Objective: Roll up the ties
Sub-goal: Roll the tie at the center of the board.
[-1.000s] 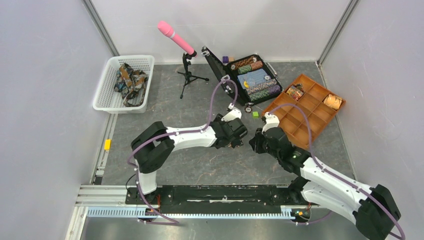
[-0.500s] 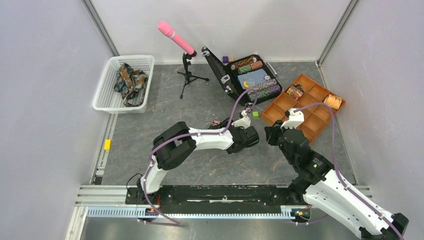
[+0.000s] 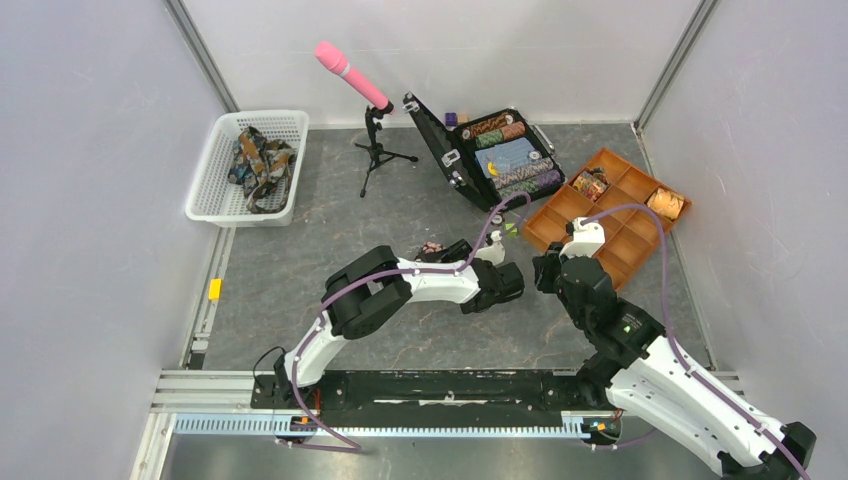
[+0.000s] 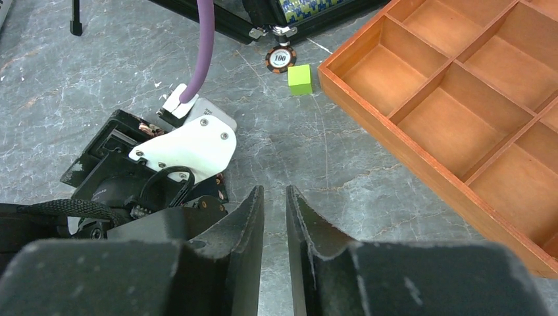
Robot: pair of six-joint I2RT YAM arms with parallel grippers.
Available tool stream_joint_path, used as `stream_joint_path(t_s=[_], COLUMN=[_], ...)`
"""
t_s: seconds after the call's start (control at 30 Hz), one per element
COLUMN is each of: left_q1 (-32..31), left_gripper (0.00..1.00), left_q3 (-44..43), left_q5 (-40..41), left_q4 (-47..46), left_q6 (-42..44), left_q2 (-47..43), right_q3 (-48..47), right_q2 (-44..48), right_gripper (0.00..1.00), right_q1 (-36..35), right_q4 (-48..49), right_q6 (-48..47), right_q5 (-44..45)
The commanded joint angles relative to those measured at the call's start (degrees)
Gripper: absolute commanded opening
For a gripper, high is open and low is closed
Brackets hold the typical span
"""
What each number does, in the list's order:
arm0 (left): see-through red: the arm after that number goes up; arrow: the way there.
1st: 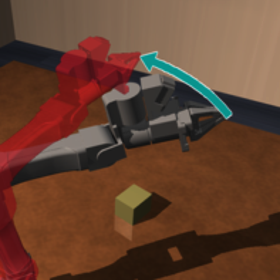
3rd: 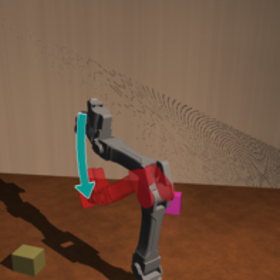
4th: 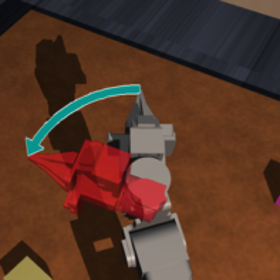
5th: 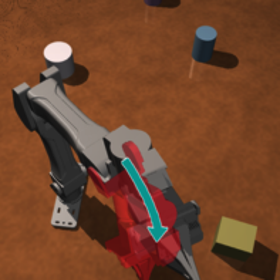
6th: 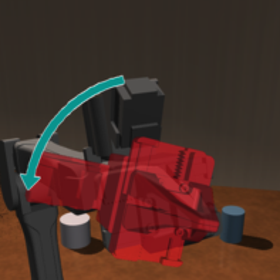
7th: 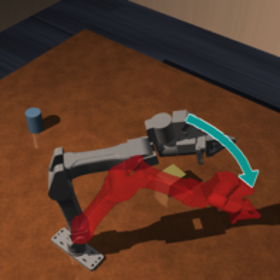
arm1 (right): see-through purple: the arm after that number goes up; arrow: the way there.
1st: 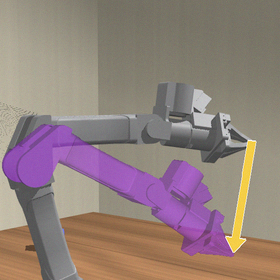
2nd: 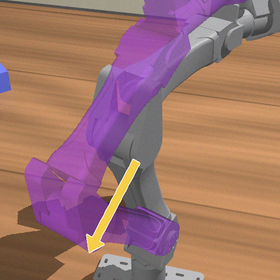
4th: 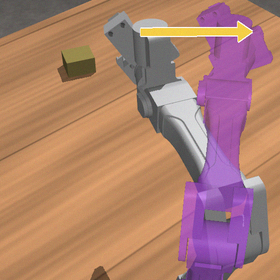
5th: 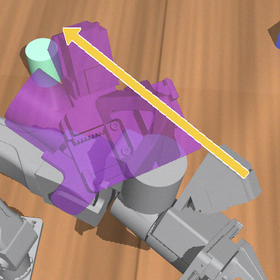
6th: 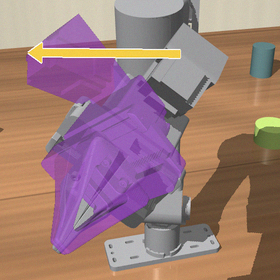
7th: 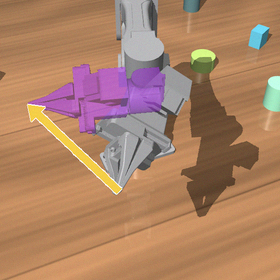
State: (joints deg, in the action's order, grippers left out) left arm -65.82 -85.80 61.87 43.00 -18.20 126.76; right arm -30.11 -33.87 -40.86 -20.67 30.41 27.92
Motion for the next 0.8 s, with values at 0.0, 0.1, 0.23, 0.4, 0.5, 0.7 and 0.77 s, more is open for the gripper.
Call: stream_joint_path(t_s=[0.0,0.1,0.23,0.4,0.5,0.7,0.77], left_q1=[-0.13,-0.10,-0.26,-0.32,-0.40,-0.42,-0.50], left_gripper=[0.62,0.63,0.63,0.64,0.64,0.65,0.64], left_q3=[-0.69,-1.02,-1.65,-1.74,-1.83,-2.42,-2.53], left_q5=[-3.30,-4.23,-4.60,-4.96,-5.34,-5.31,-4.96], left_q4=[0.76,0.68,0.77,0.81,0.79,0.85,0.81], left_q6=[-0.84,-1.24,-0.60,-0.35,-0.35,-0.02,0.29], left_q2=[0.53,-1.01,-2.15,-3.38,-4.11,-5.09,-5.25], right_q3=[-0.74,-0.79,-0.82,-0.70,-0.44,0.04,0.03], right_q2=[0.11,-0.05,-0.06,-0.09,-0.03,0.03,-0.10], right_gripper=[0.25,0.25,0.27,0.30,0.33,0.38,0.38], right_q1=[-0.09,-0.17,-0.18,-0.16,-0.18,-0.18,-0.18], right_q4=[0.78,0.76,0.72,0.61,0.47,0.50,0.57], right_q6=[-1.06,-0.98,-0.90,-0.99,-0.81,-0.52,-0.45], right_q5=[1.83,2.01,1.90,2.02,2.04,1.98,2.05])
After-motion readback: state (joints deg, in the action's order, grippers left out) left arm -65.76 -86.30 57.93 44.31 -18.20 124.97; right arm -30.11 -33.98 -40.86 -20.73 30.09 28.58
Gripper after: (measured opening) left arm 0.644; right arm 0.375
